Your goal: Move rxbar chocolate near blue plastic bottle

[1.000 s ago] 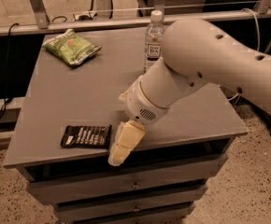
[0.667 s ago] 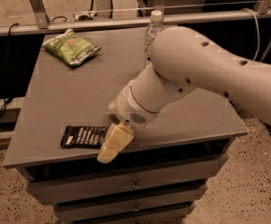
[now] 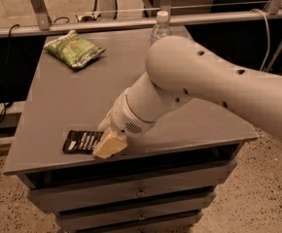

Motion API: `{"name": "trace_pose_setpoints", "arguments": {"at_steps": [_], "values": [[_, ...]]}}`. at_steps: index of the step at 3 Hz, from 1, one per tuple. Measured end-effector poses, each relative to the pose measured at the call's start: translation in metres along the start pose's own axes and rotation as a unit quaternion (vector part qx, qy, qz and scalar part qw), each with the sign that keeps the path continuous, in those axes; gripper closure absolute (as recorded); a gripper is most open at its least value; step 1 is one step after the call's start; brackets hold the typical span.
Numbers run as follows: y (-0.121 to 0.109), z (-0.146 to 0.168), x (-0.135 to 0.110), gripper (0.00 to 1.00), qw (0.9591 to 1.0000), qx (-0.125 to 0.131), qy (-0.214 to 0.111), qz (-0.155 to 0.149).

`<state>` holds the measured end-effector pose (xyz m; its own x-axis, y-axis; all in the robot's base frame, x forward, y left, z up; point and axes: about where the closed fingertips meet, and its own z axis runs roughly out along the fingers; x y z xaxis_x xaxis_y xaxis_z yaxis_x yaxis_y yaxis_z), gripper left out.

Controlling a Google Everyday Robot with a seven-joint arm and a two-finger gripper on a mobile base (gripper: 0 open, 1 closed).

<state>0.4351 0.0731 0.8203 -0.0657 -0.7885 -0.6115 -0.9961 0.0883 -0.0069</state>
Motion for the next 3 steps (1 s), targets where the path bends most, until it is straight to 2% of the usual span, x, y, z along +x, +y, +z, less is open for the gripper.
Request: {"name": "trace_pose_setpoints", "arguments": {"at_steps": [1,2,3], "values": [[0.0,-0.002,-0.002,0.88,1.0,0.0,0.0,0.0],[-0.015,-0.026,0.008,1.0,0.9995,0.03,-0.003,0.012],[-0.039,-0.071,0.023,1.0,0.9968,0.077,-0.003,0.019]]}}
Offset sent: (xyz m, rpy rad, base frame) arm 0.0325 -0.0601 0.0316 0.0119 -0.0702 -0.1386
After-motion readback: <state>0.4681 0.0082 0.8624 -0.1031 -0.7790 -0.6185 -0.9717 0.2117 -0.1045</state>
